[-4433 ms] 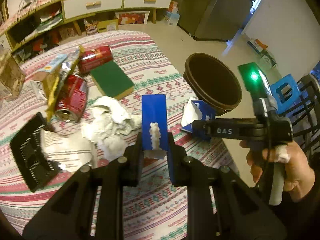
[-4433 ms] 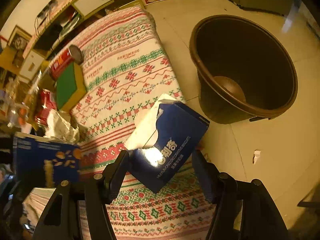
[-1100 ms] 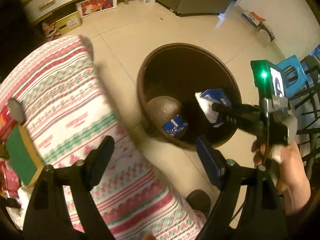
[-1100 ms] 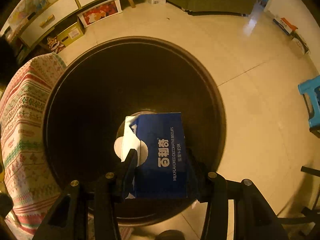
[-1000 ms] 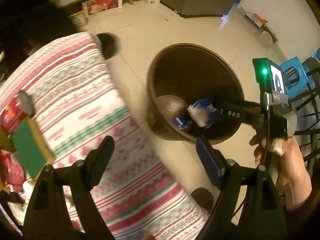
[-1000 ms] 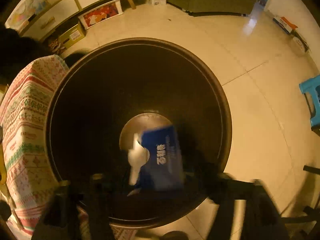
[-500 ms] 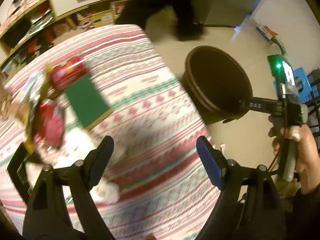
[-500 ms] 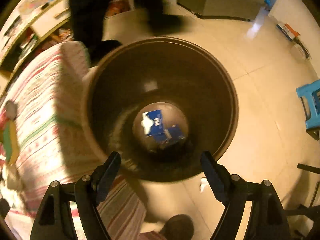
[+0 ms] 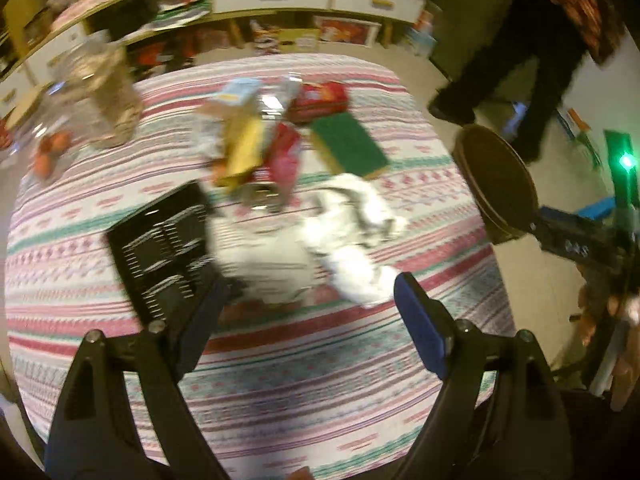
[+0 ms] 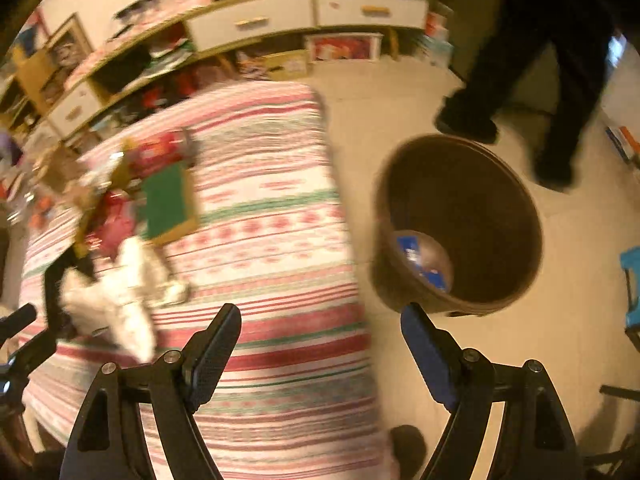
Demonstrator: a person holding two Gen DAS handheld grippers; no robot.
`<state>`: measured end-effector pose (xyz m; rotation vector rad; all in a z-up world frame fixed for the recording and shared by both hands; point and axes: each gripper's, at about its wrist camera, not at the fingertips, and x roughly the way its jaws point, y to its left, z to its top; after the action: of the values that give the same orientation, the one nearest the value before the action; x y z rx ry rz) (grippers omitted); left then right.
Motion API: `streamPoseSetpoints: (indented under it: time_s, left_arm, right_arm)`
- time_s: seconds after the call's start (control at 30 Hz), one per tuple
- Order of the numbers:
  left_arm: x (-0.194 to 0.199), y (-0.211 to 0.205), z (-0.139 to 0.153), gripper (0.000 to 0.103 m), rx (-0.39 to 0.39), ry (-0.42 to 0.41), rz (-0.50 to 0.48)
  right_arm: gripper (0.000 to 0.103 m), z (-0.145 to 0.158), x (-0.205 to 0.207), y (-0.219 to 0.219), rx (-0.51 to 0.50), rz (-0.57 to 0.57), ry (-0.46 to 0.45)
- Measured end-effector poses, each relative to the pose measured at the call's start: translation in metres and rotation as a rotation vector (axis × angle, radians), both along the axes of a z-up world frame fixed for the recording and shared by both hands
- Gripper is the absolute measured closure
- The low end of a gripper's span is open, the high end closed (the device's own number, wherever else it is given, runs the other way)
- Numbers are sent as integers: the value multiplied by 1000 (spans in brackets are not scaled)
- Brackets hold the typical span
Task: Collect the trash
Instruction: 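Move the right tool back over the crumpled white tissue, then close the right tool on the crumpled white tissue and lift it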
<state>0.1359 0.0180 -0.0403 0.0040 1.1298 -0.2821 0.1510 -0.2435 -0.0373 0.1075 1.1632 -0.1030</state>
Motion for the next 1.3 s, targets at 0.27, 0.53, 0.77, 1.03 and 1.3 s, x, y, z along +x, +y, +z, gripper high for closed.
streamPoseSetpoints:
  time_s: [0.27, 0.53, 0.77, 1.03, 1.3]
  left_arm:
    - [-2, 67, -9, 17, 9, -19, 114]
    - [-3, 120, -39, 17, -11, -2, 211]
    - [5, 139, -54, 17, 5, 39, 219]
    - [9, 134, -57, 17, -56, 76, 188]
    - [8, 121, -56, 17, -70, 66, 152]
  right_arm:
    - [19, -9, 0, 74, 34, 114, -29]
    - [19, -41, 3, 109, 48, 192, 19]
    - [19, -64, 12, 122, 51, 240, 83]
    - [20, -88, 28, 140, 62, 272, 124]
    - [65, -100, 34, 160, 110, 322, 154]
